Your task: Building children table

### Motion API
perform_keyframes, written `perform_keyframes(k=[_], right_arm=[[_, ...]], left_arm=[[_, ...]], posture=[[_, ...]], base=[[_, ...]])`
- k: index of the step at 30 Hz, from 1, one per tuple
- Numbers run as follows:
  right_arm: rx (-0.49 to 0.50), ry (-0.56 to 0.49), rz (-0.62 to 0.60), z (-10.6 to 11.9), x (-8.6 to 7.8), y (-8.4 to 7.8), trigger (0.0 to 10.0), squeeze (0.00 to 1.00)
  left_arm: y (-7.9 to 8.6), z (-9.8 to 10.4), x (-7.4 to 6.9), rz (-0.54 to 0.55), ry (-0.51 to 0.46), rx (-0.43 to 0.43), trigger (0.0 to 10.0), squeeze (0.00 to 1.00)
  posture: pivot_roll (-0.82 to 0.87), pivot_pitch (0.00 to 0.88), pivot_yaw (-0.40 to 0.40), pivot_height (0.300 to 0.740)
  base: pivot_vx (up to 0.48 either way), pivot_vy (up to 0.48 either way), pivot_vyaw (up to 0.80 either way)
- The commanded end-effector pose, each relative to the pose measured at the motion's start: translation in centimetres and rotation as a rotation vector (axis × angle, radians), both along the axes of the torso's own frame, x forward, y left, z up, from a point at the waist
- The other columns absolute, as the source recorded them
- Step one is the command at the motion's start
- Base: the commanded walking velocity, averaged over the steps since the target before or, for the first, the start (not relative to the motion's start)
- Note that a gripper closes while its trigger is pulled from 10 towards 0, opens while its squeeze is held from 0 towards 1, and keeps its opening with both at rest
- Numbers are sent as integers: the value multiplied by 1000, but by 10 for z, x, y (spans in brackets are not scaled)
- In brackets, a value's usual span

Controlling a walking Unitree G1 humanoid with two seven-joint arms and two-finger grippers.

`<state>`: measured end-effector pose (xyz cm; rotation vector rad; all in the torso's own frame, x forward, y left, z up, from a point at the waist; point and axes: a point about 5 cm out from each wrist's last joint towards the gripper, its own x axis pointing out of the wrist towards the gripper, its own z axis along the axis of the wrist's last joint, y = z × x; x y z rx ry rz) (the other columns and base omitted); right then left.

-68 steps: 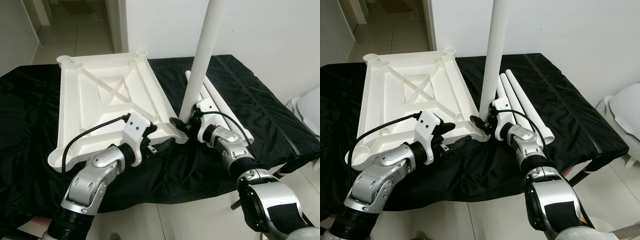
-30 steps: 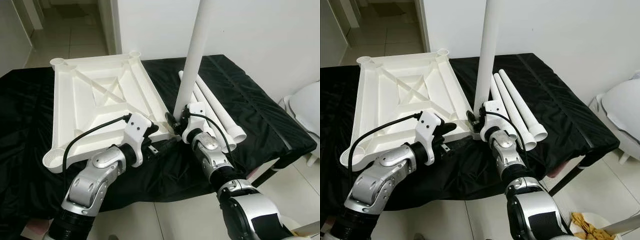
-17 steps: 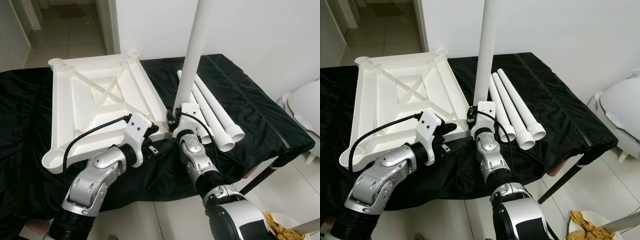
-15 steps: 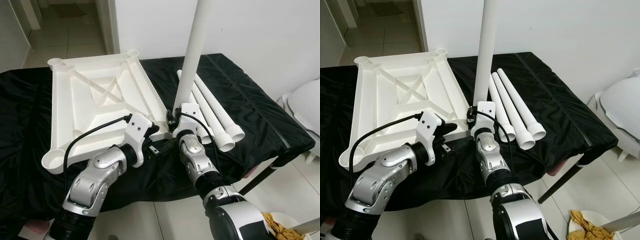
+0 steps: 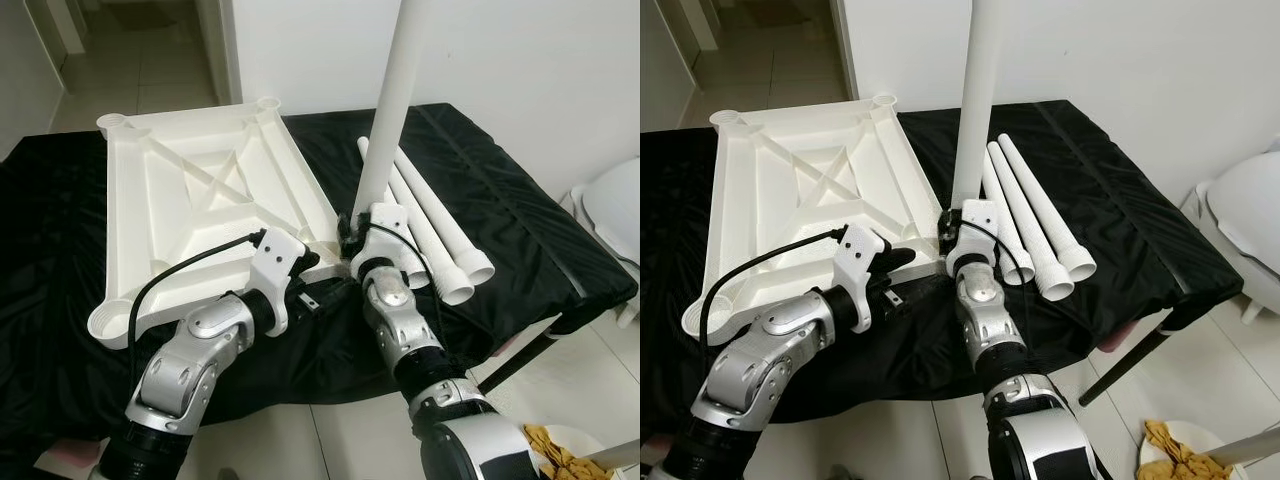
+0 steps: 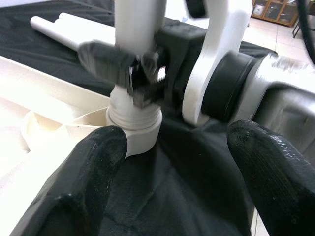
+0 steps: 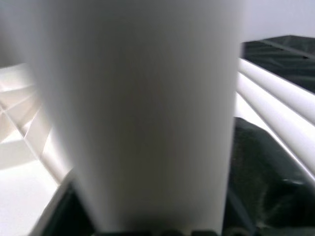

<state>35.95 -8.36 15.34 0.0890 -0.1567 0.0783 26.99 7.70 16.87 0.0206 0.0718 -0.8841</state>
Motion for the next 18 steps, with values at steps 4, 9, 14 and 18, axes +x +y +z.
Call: perform_keyframes(k=[4,9,14,18], right_arm=[[25,-58,20,4,-7,-15,10000,1000],[10,-70,138,1,-15,-23,10000,0],[-15,-69,242,-1,-18,-29,10000,0],[-106,-55,421,-2,-17,-43,10000,0]], left_arm=[[2,-3,-2,12,12,4,10000,0],[4,-3,-1,17,13,9,10000,0],[6,-3,-2,18,15,14,10000,0],[10,-5,-3,16,20,27,10000,0]], posture=[[-46,38,-13,740],[-49,40,-12,740],[-51,40,-8,740],[-53,37,-3,740]], base=[[0,0,0],[0,0,0],[0,0,0],[0,0,0]])
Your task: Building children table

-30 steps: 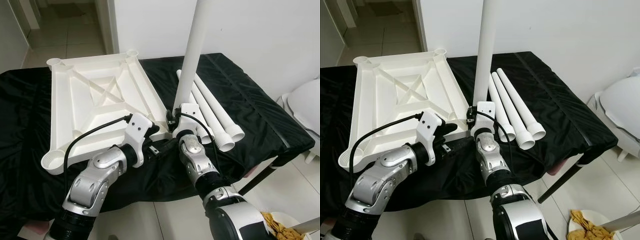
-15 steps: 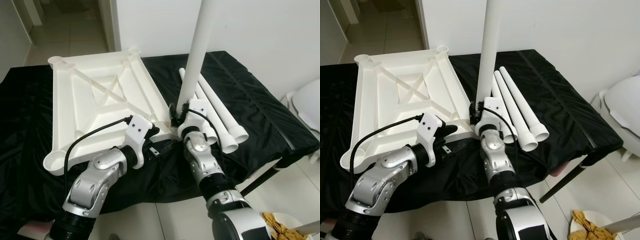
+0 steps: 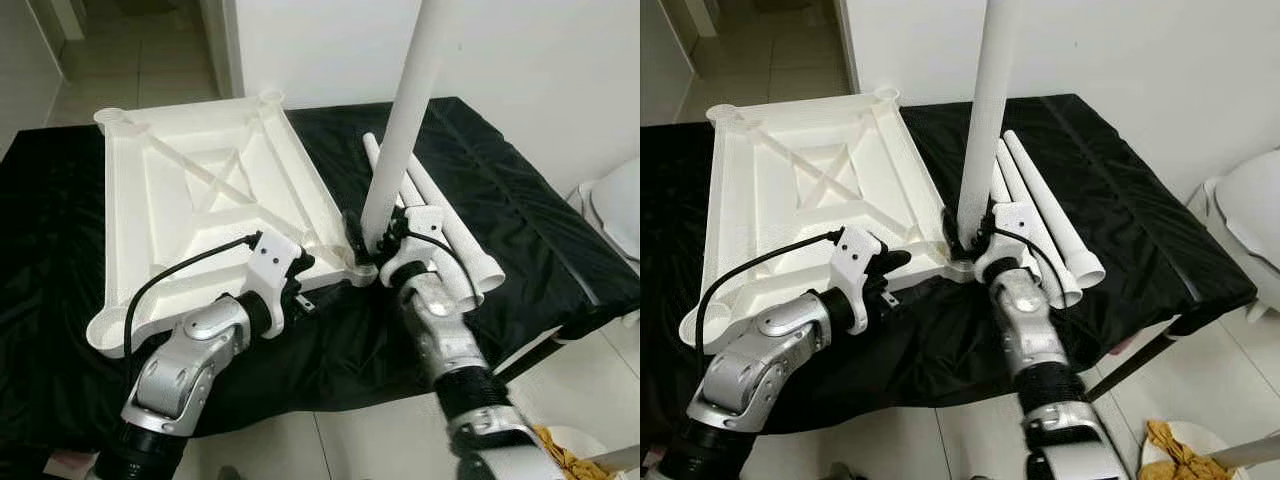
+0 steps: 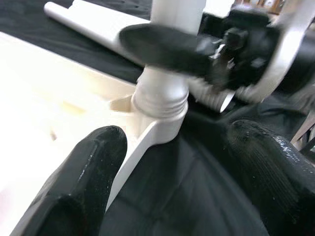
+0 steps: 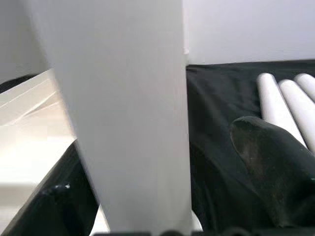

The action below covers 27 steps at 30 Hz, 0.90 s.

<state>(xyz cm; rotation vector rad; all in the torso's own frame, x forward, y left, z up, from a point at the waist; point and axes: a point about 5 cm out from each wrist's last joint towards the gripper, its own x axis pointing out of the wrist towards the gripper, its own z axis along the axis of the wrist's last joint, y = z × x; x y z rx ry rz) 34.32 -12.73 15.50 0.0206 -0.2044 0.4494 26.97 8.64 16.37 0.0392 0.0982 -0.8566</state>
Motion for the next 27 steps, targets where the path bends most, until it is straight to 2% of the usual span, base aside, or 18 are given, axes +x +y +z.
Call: perform_keyframes(k=[1,8,18,19,20,21,22,23,27], right_arm=[[-17,14,58,-3,0,0,10000,0],[-80,27,176,0,8,-10,10000,0],[-120,74,319,-2,16,-3,10000,0],[-121,78,331,-3,16,-1,9020,0],[-121,78,331,-3,16,-1,9020,0],[-132,87,339,-5,16,1,4588,0],[-140,96,345,-7,17,2,1922,0],[-141,109,343,-10,17,2,0,0],[-132,137,357,-17,17,4,0,0]], left_arm=[[1,0,-3,-11,6,-1,10000,0],[2,-1,-5,-18,11,6,10000,0],[3,0,-6,-12,11,4,10000,0],[3,0,-7,-12,12,5,10000,0],[3,0,-7,-12,12,5,10000,0],[3,-1,-7,-11,13,6,10000,0],[3,-1,-8,-10,15,5,10000,0],[3,-1,-8,-9,17,4,10000,0],[3,-1,-9,-4,23,-2,10000,0]], posture=[[-53,37,-3,740],[-51,35,1,740],[-32,36,-5,740],[-32,36,-5,740],[-32,36,-5,740],[-30,37,-3,740],[-30,38,-2,740],[-30,38,-1,740],[-24,40,-1,740]], base=[[0,0,0],[0,0,0],[0,0,0],[0,0,0],[0,0,0],[0,0,0],[0,0,0],[0,0,0],[0,0,0]])
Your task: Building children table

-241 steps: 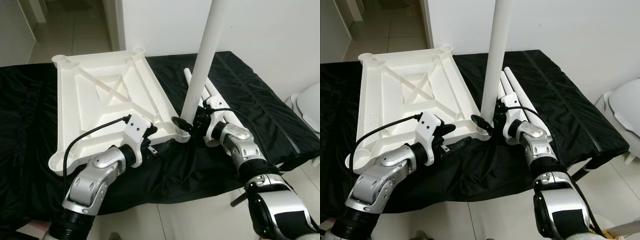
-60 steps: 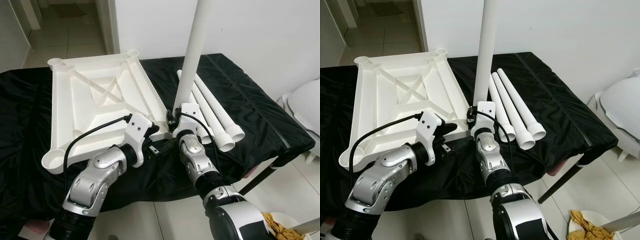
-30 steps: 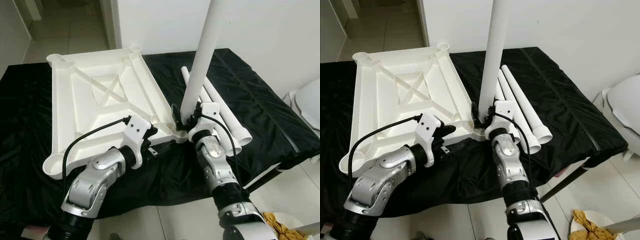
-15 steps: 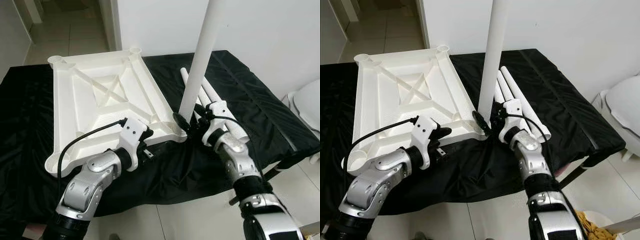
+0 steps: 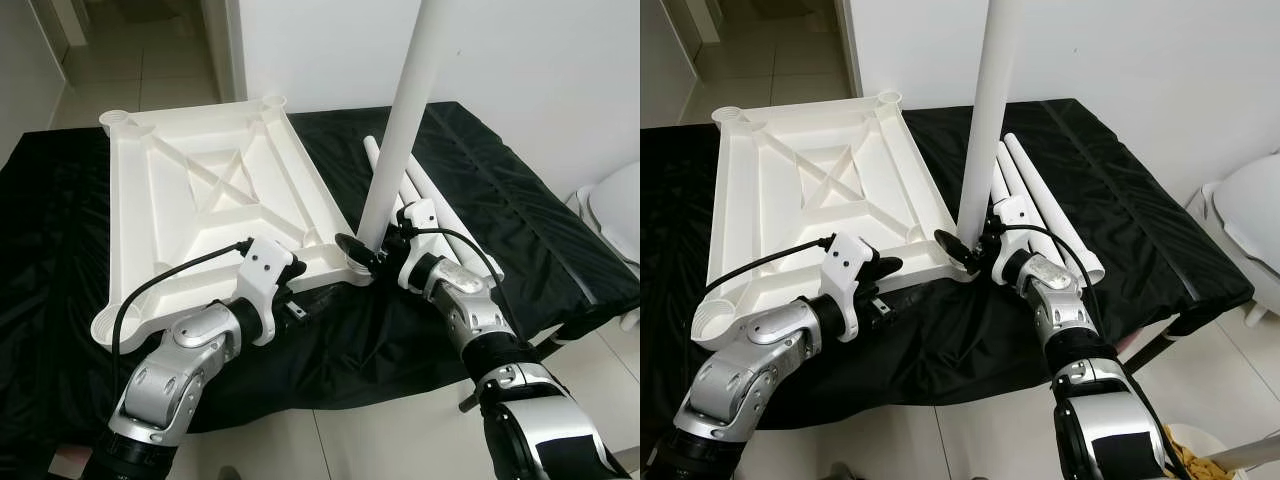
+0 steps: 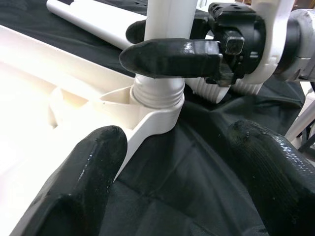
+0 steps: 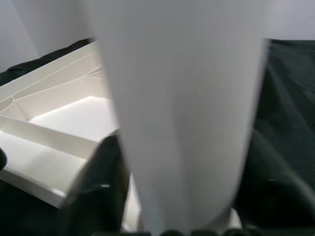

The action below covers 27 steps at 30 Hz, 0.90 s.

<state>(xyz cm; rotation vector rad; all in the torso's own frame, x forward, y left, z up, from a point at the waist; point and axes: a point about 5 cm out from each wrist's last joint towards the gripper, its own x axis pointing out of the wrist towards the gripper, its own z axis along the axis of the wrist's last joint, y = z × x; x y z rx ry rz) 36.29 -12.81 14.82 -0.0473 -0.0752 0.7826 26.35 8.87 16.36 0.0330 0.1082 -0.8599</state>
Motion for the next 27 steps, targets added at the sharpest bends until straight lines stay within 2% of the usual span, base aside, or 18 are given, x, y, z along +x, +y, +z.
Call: perform_keyframes(k=[1,11,18,27], right_arm=[[-12,39,30,-10,-2,4,0,0],[25,58,19,-13,-3,-2,0,0],[41,87,-61,-20,-6,-2,0,0],[100,48,-175,-17,-12,15,0,0]], left_arm=[[0,-1,-3,-1,12,0,10000,0],[4,-1,-3,11,11,4,10000,0],[5,0,-3,8,12,7,10000,0],[3,0,-2,1,13,7,10000,0]], posture=[[-24,40,-1,740],[-21,46,-6,740],[-26,50,-4,740],[-36,55,-5,740]], base=[[0,0,0],[0,0,0],[0,0,0],[0,0,0]])
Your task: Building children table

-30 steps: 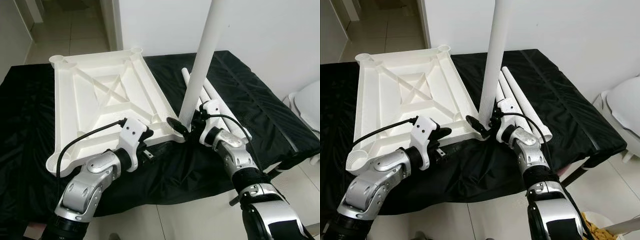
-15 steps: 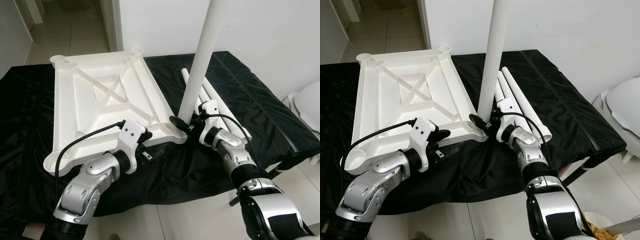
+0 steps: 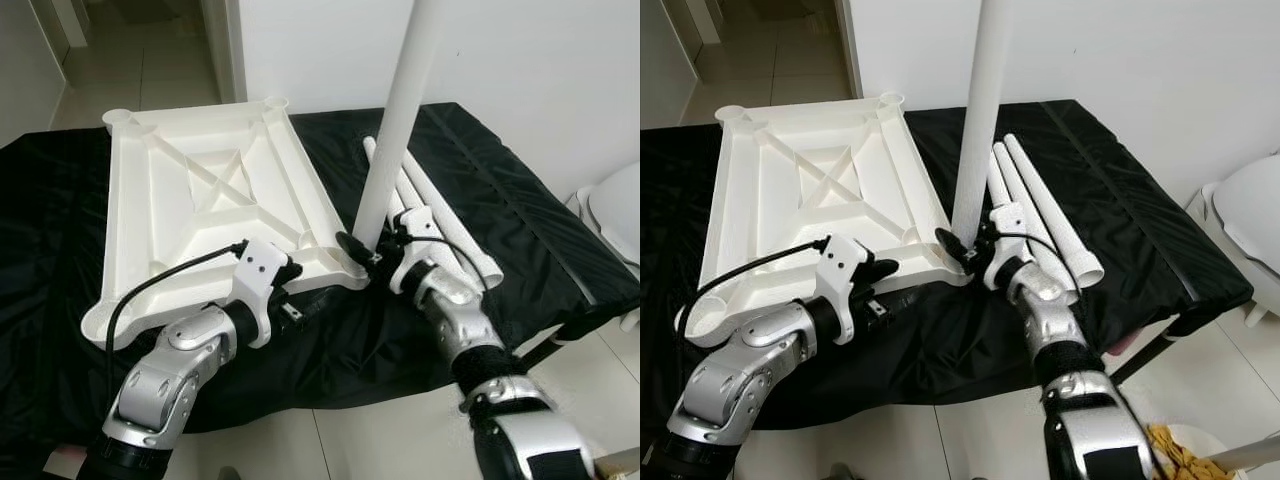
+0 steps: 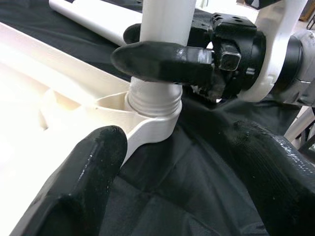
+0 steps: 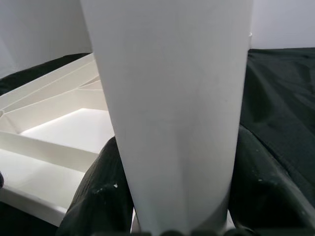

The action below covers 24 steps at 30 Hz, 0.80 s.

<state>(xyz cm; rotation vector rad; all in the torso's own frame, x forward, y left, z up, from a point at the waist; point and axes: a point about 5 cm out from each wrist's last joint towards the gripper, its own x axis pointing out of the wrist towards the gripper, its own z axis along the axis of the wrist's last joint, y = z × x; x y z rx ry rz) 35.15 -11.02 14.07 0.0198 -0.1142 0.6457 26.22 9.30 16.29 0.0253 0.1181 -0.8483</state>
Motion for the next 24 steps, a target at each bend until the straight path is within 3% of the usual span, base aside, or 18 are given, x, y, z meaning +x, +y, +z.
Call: perform_keyframes(k=[1,7,10,24], right_arm=[[36,61,-56,-8,-2,-1,0,0],[81,79,-215,-6,-4,6,0,0],[86,65,-394,-2,-8,7,0,0],[96,147,-693,-8,-9,7,0,0]], left_arm=[[-1,1,-1,-12,2,8,10000,0],[-2,1,-1,-15,1,7,10000,0],[-3,1,-1,-19,2,5,10000,0],[-5,0,0,-31,5,3,10000,0]], posture=[[-37,55,-4,740],[-39,57,-5,740],[-43,59,-5,740],[-50,64,4,740]], base=[[0,0,0],[0,0,0],[0,0,0],[0,0,0]])
